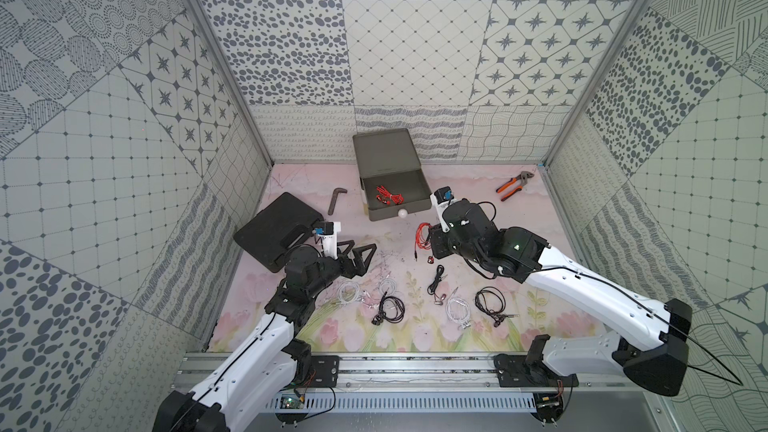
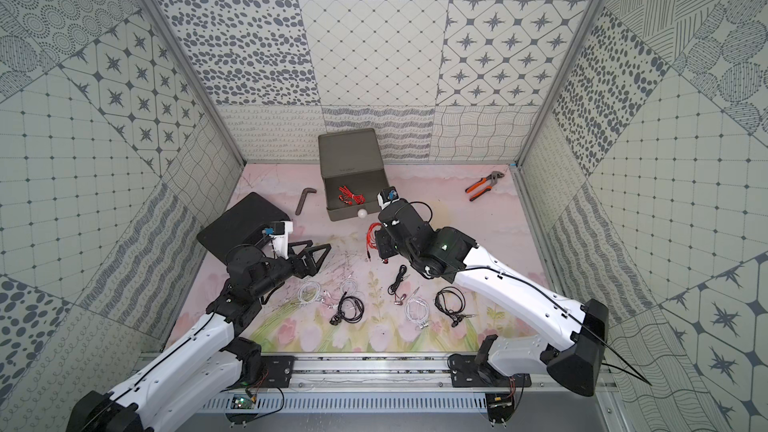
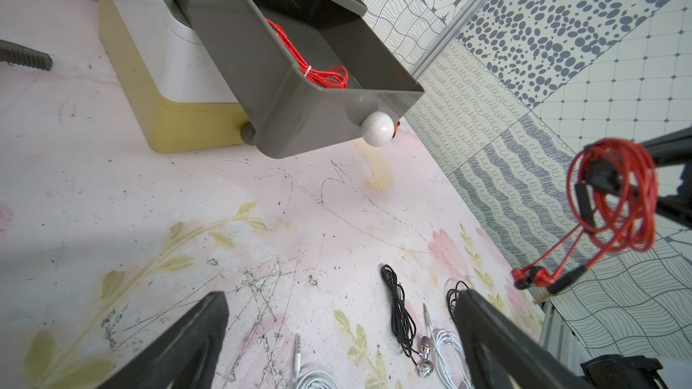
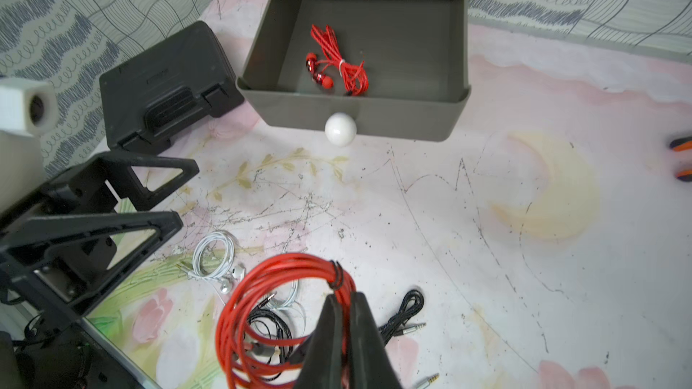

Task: Place the wired earphones into the drawer by color
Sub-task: Place the wired earphones in the drawer.

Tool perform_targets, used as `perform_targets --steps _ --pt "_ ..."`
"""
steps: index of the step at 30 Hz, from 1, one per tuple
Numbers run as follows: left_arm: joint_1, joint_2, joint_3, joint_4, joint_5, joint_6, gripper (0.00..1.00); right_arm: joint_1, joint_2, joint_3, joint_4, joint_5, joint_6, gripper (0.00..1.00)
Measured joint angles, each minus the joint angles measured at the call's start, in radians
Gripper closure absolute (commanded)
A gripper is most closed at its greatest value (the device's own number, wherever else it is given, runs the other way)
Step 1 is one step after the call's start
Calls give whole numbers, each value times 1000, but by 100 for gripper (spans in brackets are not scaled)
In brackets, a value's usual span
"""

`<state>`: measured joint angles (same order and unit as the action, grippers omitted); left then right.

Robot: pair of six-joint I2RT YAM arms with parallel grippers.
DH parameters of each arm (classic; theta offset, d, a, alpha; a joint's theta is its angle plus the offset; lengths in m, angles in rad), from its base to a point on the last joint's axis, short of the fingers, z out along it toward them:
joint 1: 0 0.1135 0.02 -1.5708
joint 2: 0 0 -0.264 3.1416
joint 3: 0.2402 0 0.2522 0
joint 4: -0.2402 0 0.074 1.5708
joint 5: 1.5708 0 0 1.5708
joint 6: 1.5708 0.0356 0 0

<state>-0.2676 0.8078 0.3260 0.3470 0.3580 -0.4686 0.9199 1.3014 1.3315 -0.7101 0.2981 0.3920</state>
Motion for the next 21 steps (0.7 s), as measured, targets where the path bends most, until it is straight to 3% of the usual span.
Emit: perform_targets --steps 10,21 --pt "0 -5 -3 -1 -31 0 1 -124 145 207 50 -32 -111 100" --pt "0 -11 -7 -22 -55 0 1 -225 320 357 149 -104 -142 100"
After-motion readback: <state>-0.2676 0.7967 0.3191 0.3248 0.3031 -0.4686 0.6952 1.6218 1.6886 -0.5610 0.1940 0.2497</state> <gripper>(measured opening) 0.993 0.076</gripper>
